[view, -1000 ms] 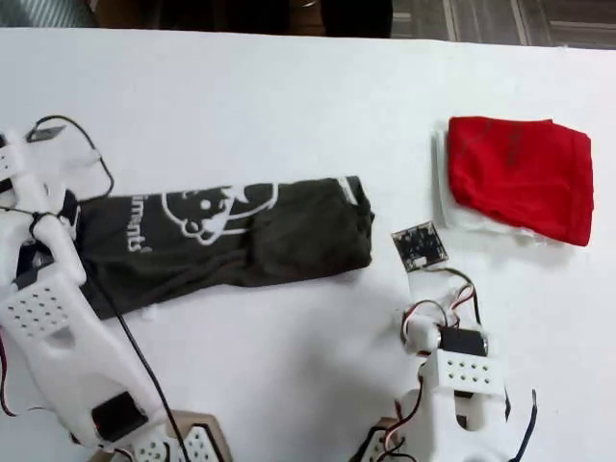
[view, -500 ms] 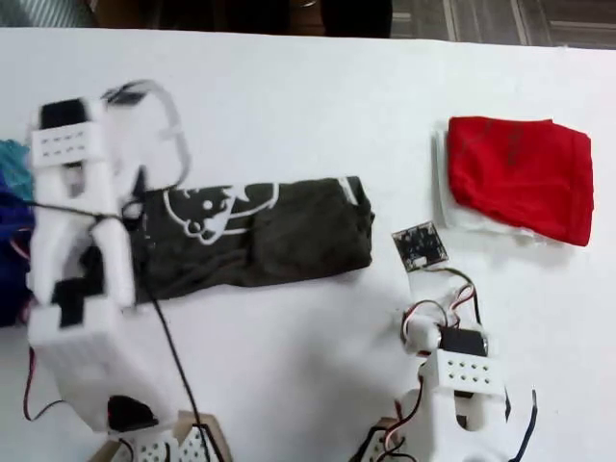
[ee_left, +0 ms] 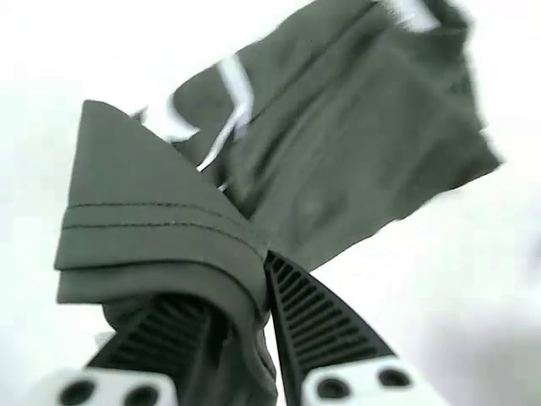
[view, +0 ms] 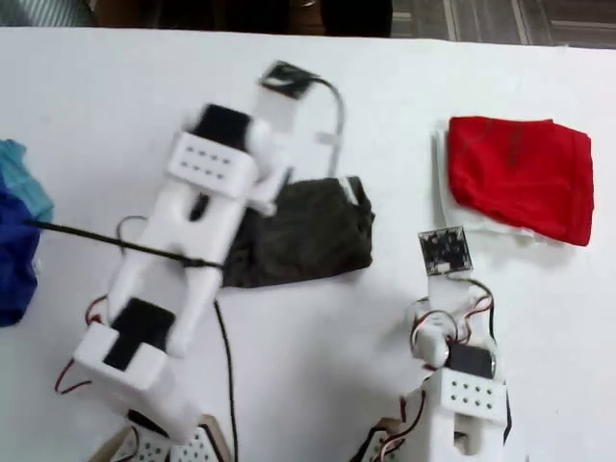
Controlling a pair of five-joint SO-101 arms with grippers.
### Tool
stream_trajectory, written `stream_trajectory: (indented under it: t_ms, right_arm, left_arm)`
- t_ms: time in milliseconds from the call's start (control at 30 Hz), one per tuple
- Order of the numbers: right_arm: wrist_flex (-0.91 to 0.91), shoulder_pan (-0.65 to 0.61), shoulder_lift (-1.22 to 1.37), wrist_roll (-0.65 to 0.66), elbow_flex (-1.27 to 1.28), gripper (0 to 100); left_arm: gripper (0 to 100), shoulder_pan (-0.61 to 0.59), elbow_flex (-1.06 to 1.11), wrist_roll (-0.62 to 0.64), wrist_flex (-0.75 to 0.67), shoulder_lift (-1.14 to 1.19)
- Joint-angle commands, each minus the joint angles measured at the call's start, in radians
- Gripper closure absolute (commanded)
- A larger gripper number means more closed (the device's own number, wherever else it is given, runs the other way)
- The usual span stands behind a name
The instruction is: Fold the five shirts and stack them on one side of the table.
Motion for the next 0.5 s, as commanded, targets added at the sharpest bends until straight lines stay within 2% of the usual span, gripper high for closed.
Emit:
stream_trajectory:
  t_ms: [0, 200, 467]
  right_arm:
    - [0.027, 0.008, -0.090, -0.008, 0.009, 97.8]
    - [0.035, 0.008, -0.180, -0.008, 0.049, 97.8]
    - [0.059, 0.007, -0.208, -0.008, 0.051, 97.8]
  left_arm:
    - [97, 0.077, 0.002, 0.034, -0.106, -0.060]
    - [97, 0.155, -0.007, 0.032, -0.170, 0.020]
    - [97, 0.167, -0.007, 0.032, -0.269, 0.141]
